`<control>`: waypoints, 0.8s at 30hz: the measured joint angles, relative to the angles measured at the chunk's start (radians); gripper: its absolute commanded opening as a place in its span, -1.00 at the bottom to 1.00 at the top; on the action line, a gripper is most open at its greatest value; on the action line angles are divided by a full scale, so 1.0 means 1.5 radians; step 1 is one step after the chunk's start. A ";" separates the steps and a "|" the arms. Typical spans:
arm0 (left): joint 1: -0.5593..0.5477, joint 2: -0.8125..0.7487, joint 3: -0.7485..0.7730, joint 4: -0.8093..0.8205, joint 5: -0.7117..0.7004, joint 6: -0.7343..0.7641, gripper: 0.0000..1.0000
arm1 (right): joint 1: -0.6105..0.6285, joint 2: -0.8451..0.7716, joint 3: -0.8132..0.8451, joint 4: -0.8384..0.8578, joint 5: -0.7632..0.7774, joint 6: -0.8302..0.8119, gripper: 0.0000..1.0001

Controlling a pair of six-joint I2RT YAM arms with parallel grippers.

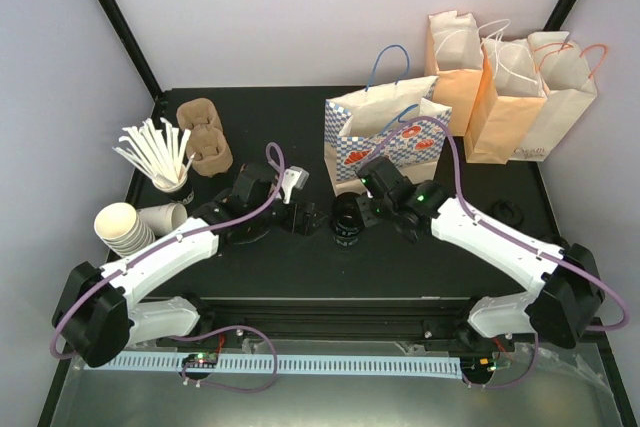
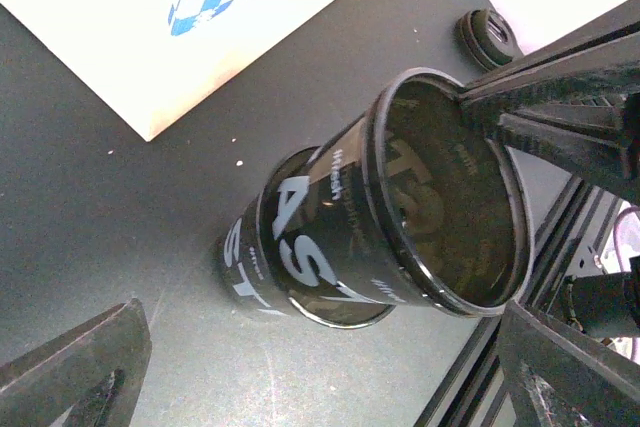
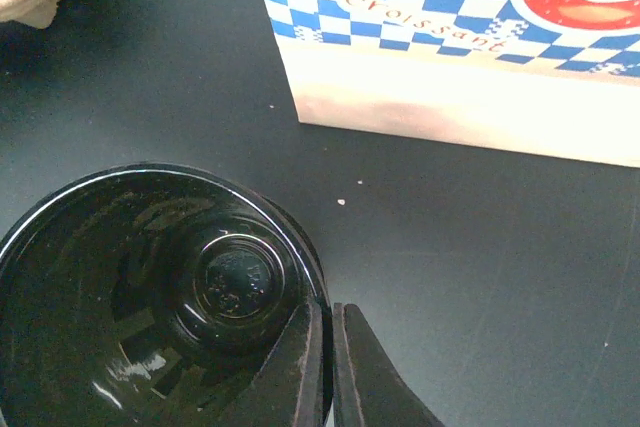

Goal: Pack the takeout coffee

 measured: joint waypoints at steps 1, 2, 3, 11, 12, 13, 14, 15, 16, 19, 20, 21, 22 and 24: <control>0.001 0.000 0.000 -0.002 -0.002 -0.001 0.90 | 0.000 0.002 0.000 -0.001 0.000 0.000 -0.97; 0.001 0.000 0.000 -0.004 -0.003 -0.003 0.86 | 0.000 0.001 0.000 -0.004 0.000 0.000 -0.97; 0.002 0.000 0.000 -0.006 -0.004 -0.005 0.83 | 0.000 -0.005 0.000 -0.004 0.000 0.000 -0.97; 0.002 0.015 0.000 -0.004 0.004 -0.029 0.69 | 0.000 -0.101 0.062 -0.035 0.036 0.000 -0.97; 0.002 0.021 0.000 -0.002 0.008 -0.032 0.69 | 0.000 -0.108 0.075 -0.036 0.042 -0.001 -0.97; 0.002 0.028 0.000 0.001 0.011 -0.036 0.69 | 0.000 -0.113 0.083 -0.036 0.046 -0.001 -0.97; 0.002 0.033 0.000 0.002 0.012 -0.040 0.69 | 0.000 -0.117 0.090 -0.037 0.048 -0.002 -0.98; 0.002 0.034 0.000 0.002 0.012 -0.042 0.69 | 0.000 -0.118 0.096 -0.038 0.048 -0.003 -0.97; 0.002 0.033 0.000 0.002 0.009 -0.044 0.69 | 0.000 -0.116 0.099 -0.040 0.048 -0.004 -0.97; 0.002 0.016 0.000 -0.008 -0.026 -0.049 0.68 | 0.000 -0.093 0.109 -0.053 0.044 -0.003 -0.97; 0.004 0.005 0.000 -0.017 -0.041 -0.051 0.68 | 0.000 -0.082 0.110 -0.057 0.042 -0.003 -0.97; 0.006 -0.005 0.000 -0.025 -0.056 -0.052 0.68 | 0.000 -0.072 0.110 -0.060 0.038 -0.003 -0.97; 0.011 -0.018 0.000 -0.036 -0.074 -0.053 0.69 | 0.000 -0.064 0.110 -0.063 0.032 -0.003 -0.97; 0.023 -0.045 0.000 -0.057 -0.111 -0.057 0.73 | 0.000 -0.057 0.110 -0.061 0.011 -0.004 -0.97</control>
